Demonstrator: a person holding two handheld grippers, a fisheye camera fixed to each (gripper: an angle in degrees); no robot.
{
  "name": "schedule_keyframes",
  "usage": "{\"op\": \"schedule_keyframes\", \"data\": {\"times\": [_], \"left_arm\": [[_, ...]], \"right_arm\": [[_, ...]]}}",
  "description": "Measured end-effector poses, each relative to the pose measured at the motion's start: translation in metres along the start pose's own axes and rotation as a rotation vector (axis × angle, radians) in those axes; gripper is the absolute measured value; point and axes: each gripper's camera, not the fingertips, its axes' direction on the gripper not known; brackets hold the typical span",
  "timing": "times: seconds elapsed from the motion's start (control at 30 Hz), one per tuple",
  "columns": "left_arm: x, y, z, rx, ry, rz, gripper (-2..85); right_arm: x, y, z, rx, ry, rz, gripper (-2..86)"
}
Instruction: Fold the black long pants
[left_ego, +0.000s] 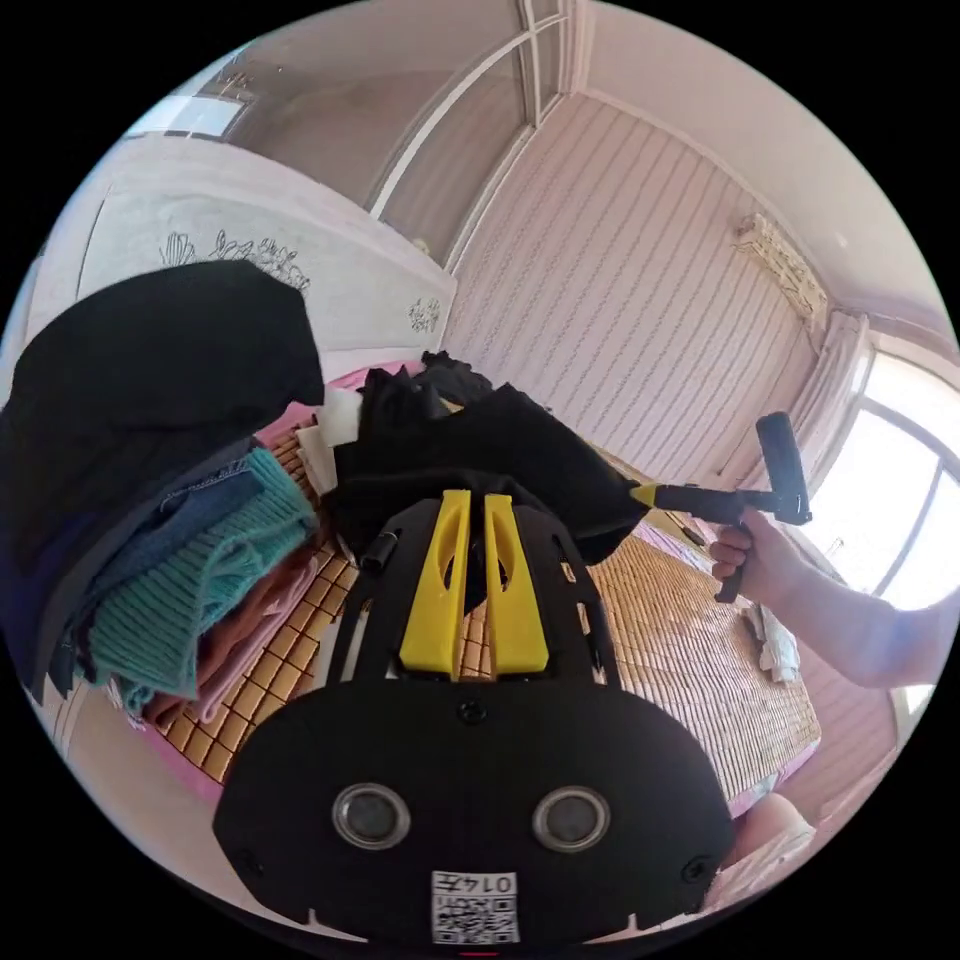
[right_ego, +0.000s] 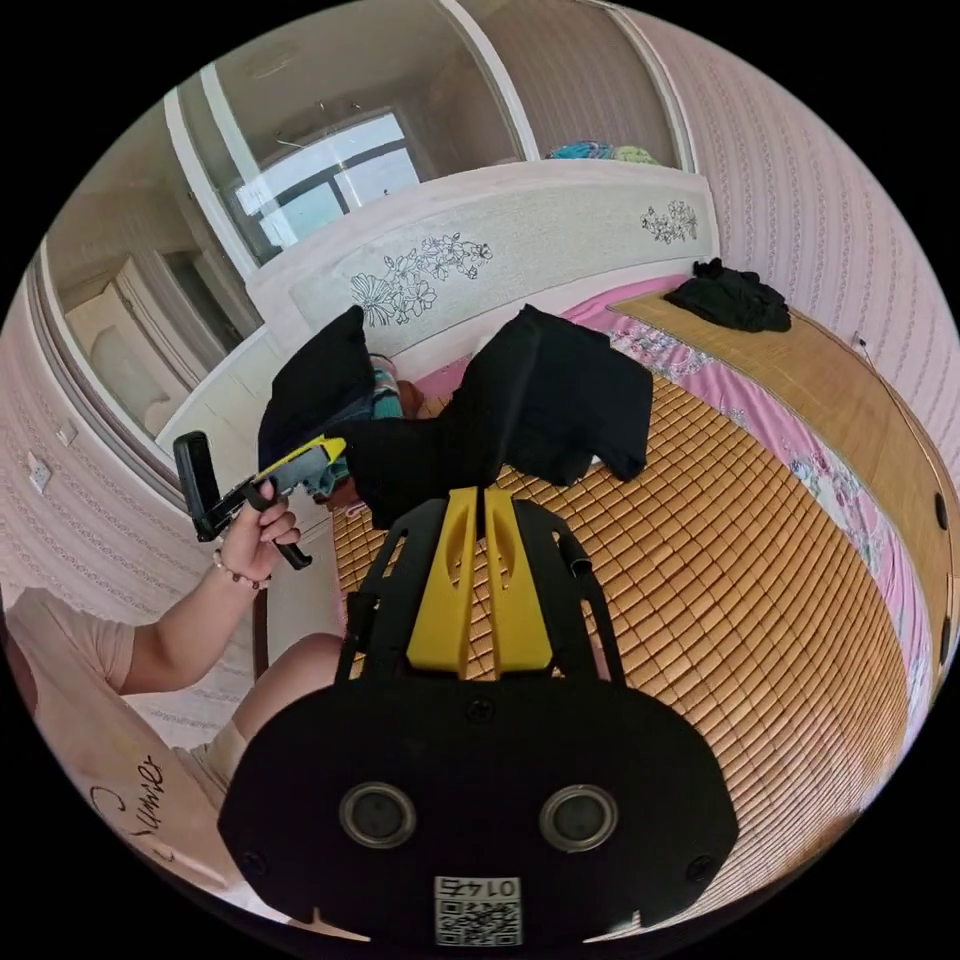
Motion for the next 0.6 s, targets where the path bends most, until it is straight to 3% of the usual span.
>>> {"op": "schedule_keyframes", "data": {"times": [0.1, 0.23, 0.47, 0.57, 0.6], "left_arm": [[0.061, 0.037, -0.027, -0.076, 0.189, 0.036, -0.3], [0.139, 0.12, -0.013, -0.364, 0.282, 0.095, -0.1], [0.207, 0.163, -0.027, -0.451, 0.396, 0.181, 0.3], [0.224, 0.16, -0.032, -0.459, 0.387, 0.221, 1.0], [0.229, 0.157, -0.032, -0.459, 0.393, 0.226, 1.4]], "right_arm": [[-0.004, 0.112, -0.013, -0.083, 0.038, 0.167, -0.4], [-0.018, 0.229, -0.022, -0.223, 0.212, 0.291, 0.9], [-0.084, 0.258, -0.049, -0.088, 0.185, 0.096, 14.6], [-0.104, 0.244, -0.038, -0.103, 0.199, 0.009, 14.2], [-0.102, 0.238, -0.037, -0.125, 0.217, 0.03, 10.1]]}}
